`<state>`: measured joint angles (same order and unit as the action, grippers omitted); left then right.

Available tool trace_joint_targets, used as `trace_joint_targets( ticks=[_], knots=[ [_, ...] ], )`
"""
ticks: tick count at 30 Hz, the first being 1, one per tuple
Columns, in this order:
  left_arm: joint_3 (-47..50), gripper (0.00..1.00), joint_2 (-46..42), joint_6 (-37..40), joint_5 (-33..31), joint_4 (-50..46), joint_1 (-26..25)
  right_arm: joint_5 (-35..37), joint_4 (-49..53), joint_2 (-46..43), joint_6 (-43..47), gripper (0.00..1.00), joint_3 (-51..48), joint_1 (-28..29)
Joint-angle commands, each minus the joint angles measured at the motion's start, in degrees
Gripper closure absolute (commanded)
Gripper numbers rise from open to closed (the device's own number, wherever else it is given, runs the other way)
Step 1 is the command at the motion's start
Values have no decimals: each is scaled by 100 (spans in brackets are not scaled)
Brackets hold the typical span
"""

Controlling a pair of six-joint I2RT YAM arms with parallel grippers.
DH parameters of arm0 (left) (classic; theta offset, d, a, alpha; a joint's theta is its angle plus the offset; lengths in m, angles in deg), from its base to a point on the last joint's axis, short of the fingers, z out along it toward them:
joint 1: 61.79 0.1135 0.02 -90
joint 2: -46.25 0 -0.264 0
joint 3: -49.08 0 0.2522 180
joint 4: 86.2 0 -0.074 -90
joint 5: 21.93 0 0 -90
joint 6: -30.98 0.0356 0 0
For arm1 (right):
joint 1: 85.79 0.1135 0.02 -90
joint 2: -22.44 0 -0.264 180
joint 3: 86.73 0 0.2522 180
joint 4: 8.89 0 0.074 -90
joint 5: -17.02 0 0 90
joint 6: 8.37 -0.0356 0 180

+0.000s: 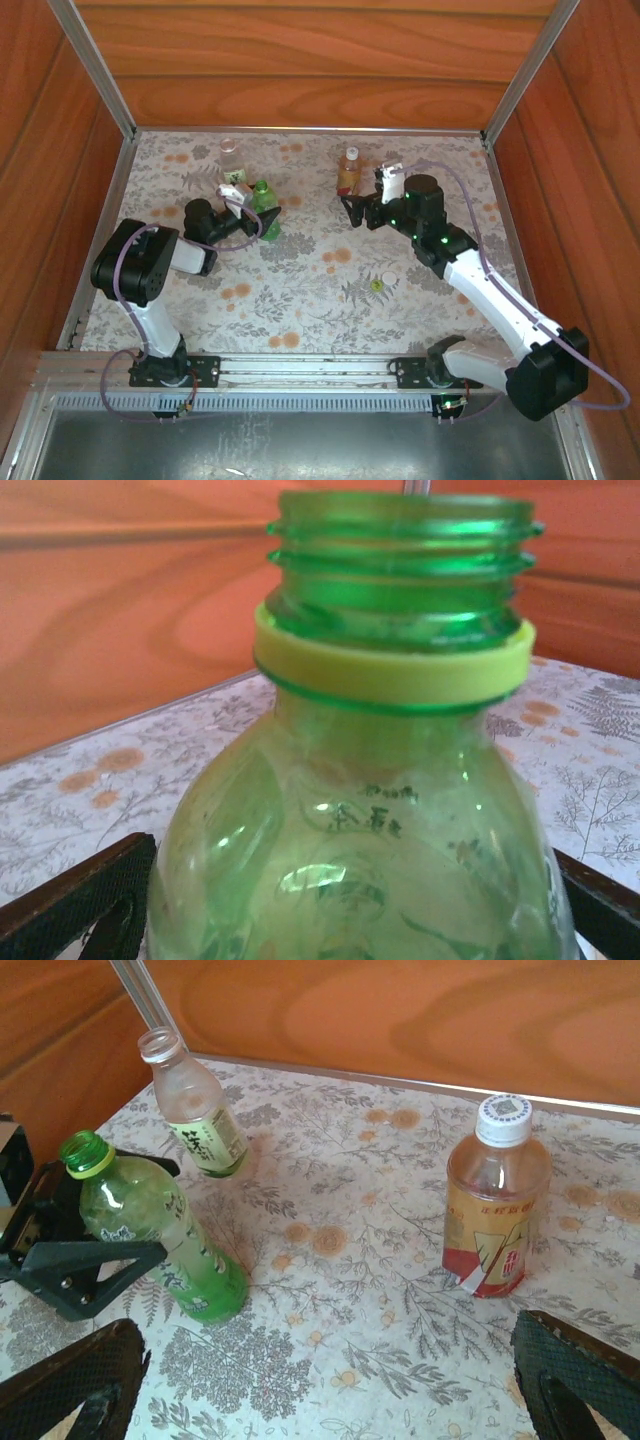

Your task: Screw on the bottle caps

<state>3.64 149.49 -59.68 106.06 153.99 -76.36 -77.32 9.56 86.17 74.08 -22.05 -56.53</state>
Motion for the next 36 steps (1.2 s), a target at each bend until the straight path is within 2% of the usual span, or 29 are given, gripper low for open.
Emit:
trace_joint_targets(
  ticks=[1, 8, 10, 13, 16, 20, 25, 31, 36],
  knots=[
    [-95, 9, -25, -127, 356, 463, 61, 24, -120, -189, 96, 0, -199, 10],
    [14, 10, -140, -105, 394, 464, 68, -33, -49, -154, 78, 0, -274, 10],
    [-22, 15, -66, -118, 438, 462, 64, 0, -77, -186, 37, 0, -280, 10],
    [-57, 17, -21, -138, 495, 462, 61, 18, -203, -327, 39, 0, -363, 10],
    [-49, 24, -44, -137, 535, 463, 62, 314, 108, -378, -26, 0, -264, 10],
    [-33, 32, -83, -151, 736, 462, 59, 242, 279, -463, -162, 0, -306, 10],
    [12, 34, -166, -194, 972, 462, 38, 178, 514, -653, -453, 1, -441, 9],
    [37, 34, -321, -329, 1524, 462, -230, 259, 1611, -783, -706, 8, -482, 36],
    [211, 35, -409, -326, 1638, 404, -749, 648, 2455, -1103, -1338, 13, -787, 290]
  ],
)
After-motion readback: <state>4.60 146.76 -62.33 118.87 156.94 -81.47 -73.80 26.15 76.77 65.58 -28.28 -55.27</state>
